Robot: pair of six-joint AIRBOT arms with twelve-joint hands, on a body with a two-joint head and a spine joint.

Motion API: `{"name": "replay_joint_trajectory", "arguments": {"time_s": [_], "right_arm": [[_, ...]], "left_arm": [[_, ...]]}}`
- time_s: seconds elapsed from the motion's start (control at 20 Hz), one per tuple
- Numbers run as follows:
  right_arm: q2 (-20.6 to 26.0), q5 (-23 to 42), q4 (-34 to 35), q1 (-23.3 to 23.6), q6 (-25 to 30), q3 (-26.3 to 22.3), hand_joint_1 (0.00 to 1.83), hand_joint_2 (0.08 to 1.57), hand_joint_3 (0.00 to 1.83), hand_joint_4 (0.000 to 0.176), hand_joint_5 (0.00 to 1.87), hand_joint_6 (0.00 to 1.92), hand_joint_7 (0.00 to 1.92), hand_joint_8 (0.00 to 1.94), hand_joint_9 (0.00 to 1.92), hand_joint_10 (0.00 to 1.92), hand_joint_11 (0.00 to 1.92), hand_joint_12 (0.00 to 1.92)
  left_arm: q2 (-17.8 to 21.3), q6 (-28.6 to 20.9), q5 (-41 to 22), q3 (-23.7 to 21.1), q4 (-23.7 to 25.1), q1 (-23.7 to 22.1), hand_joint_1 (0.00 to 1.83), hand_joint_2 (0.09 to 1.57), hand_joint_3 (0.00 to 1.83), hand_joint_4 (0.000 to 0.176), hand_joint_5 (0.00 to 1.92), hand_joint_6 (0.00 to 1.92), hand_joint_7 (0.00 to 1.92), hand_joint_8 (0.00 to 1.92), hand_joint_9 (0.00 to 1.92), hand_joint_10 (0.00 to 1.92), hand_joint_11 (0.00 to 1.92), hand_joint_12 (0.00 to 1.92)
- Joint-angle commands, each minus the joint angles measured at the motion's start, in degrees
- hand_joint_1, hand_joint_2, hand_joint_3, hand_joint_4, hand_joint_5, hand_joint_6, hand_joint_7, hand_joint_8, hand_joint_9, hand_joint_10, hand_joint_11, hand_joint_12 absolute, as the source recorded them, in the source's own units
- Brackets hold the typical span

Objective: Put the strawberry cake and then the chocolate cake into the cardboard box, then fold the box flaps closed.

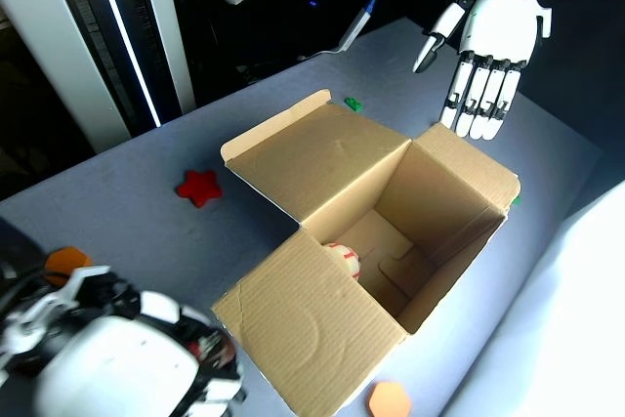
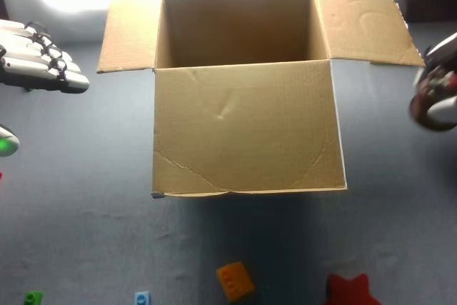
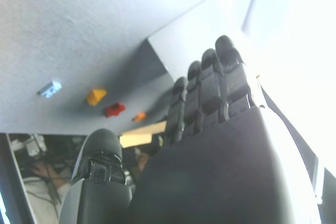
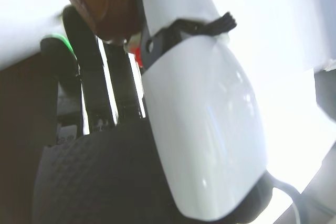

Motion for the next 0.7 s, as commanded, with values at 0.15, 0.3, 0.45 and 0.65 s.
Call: {"name": "replay_joint_trajectory", "arguments": {"time_s": [0.15,0.3,0.45,0.65], "right_arm": [[1.71,10.91,-0.36,2.71,0.19,1.02,1.17,1.21,0.0,0.0,0.86,1.19,0.73,1.41,0.54,1.39,0.24,1.85],[2.19,16.42,-0.36,5.0,2.64,1.0,1.19,1.2,0.0,0.0,0.92,1.09,0.74,1.41,0.55,1.4,0.26,1.86],[2.74,18.34,-0.36,7.28,3.85,0.63,1.19,1.19,0.0,0.0,0.91,1.06,0.78,1.4,0.56,1.38,0.26,1.83],[3.72,18.29,-5.19,12.14,8.84,-0.39,1.19,1.19,0.0,0.0,0.91,1.09,0.78,1.38,0.58,1.39,0.29,1.82]], "left_arm": [[0.78,2.1,1.19,-1.43,-4.71,1.73,0.0,1.31,0.0,0.026,0.08,0.01,0.12,0.01,0.1,0.01,0.0,0.49],[0.77,3.65,2.81,-1.67,-7.04,5.1,0.0,1.31,0.0,0.029,0.08,0.0,0.11,0.0,0.09,0.0,0.0,0.47],[0.76,4.91,3.39,-1.88,-7.34,5.25,0.0,1.31,0.0,0.03,0.08,0.0,0.12,0.0,0.1,0.0,0.0,0.45],[0.26,6.68,4.84,-2.0,-10.13,5.25,0.0,1.31,0.0,0.032,0.09,0.0,0.11,0.0,0.09,0.0,0.0,0.42]]}}
